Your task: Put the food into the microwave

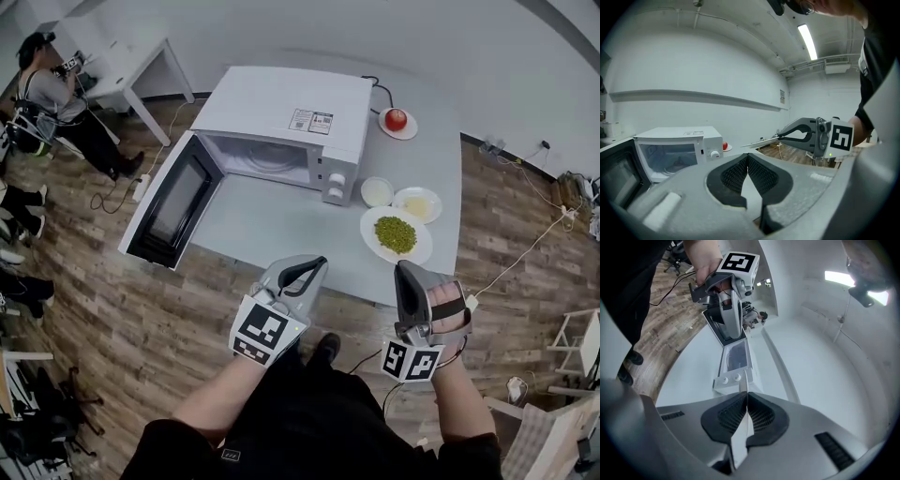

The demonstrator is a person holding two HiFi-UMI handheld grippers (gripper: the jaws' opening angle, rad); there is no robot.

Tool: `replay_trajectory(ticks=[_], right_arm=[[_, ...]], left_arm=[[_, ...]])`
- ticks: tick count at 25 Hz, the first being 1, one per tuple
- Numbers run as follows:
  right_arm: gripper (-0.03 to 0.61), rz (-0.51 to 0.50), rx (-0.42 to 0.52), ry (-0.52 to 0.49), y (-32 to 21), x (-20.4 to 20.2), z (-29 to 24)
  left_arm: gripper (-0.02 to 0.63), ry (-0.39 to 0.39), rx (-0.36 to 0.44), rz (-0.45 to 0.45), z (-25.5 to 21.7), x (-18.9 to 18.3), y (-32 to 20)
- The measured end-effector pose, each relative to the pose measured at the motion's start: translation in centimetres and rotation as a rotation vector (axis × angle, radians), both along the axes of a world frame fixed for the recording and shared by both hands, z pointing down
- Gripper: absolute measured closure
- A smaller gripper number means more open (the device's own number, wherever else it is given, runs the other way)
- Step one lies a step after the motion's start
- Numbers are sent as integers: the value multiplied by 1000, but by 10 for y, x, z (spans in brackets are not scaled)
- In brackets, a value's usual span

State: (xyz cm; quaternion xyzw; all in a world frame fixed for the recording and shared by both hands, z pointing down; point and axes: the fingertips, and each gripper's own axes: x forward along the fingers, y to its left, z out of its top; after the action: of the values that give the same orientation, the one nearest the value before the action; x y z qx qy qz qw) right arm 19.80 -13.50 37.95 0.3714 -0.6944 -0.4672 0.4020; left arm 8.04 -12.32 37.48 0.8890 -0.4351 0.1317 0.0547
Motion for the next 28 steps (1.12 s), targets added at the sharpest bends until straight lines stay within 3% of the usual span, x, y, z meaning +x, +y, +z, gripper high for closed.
replay_trajectory(ticks=[9,20,28], right_arm=[[557,-91,16,8,-3,-78,-17],[557,-53,38,28,-26,-208,-33],[557,-12,38,45,-48,-288,-23]], left_arm=[[604,-8,32,-53,-12,-65,-2],[604,-11,56,-35,-27,-199,-17],[604,18,52,15,-18,-265,-33]])
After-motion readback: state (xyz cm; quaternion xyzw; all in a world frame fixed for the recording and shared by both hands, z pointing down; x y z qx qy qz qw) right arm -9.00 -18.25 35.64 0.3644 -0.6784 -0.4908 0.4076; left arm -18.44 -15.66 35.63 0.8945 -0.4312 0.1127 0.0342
